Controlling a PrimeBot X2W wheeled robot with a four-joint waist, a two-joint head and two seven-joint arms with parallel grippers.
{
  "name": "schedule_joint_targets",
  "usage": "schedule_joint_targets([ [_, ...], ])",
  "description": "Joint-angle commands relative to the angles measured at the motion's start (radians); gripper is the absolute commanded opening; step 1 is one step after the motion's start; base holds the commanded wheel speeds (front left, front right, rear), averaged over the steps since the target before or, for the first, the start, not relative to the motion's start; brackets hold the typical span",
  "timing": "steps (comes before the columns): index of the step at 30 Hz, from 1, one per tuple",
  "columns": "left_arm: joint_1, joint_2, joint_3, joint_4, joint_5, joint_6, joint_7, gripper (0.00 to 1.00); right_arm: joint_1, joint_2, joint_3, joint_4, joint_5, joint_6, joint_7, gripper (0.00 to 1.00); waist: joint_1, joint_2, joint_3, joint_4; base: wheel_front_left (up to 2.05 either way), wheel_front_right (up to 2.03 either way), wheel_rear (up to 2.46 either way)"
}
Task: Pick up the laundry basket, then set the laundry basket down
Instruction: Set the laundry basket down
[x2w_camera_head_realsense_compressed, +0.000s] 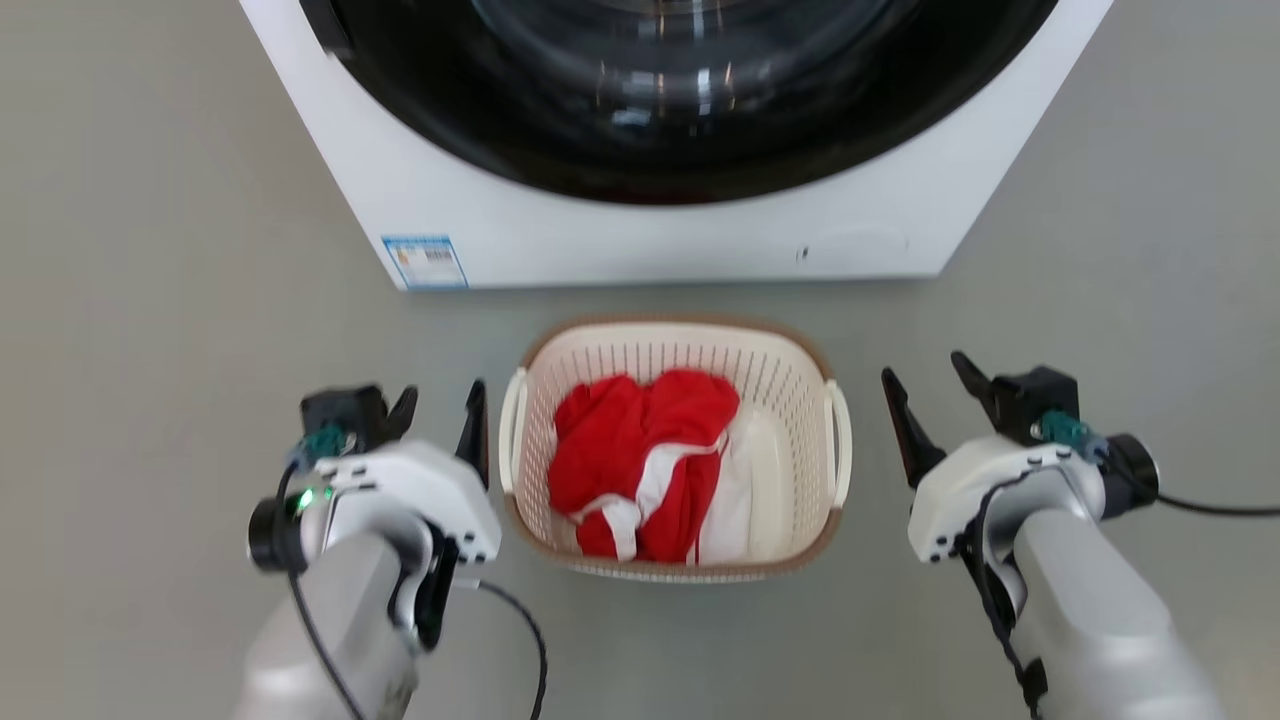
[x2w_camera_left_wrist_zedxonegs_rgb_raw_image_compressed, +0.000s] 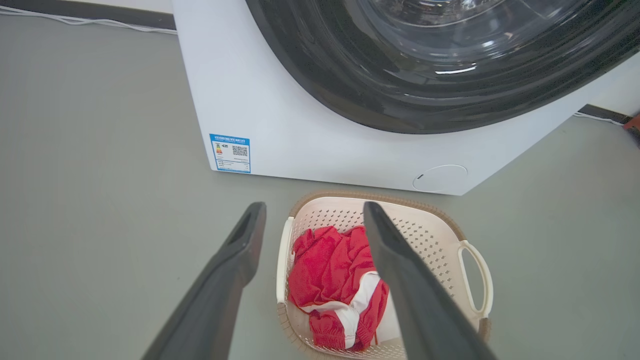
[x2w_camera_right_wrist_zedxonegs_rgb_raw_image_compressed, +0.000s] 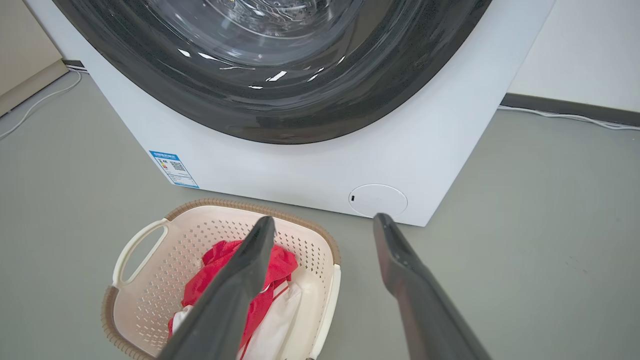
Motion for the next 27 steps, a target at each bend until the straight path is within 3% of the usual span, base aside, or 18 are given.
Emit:
schedule_joint_targets([
  [1, 0.040, 0.036, 0.056, -0.054, 0.022, 0.004, -0.006, 1.00, 0.038, 0.014, 0.016, -0.041, -0.008, 0.002, -0.014, 1.00, 0.0000, 0.0000, -0.072, 0.001, 0.00, 0.00, 0.00],
  [12, 0.262, 0.045, 0.210, -0.258, 0.124, -0.004, -0.006, 1.00, 0.183, 0.011, -0.026, -0.212, -0.055, 0.002, -0.014, 1.00, 0.0000, 0.0000, -0.193, 0.017, 0.00, 0.00, 0.00],
  [27, 0.468, 0.039, 0.351, -0.448, 0.186, 0.007, -0.006, 1.00, 0.396, -0.006, -0.050, -0.443, -0.058, 0.002, -0.014, 1.00, 0.0000, 0.0000, -0.299, 0.018, 0.00, 0.00, 0.00],
])
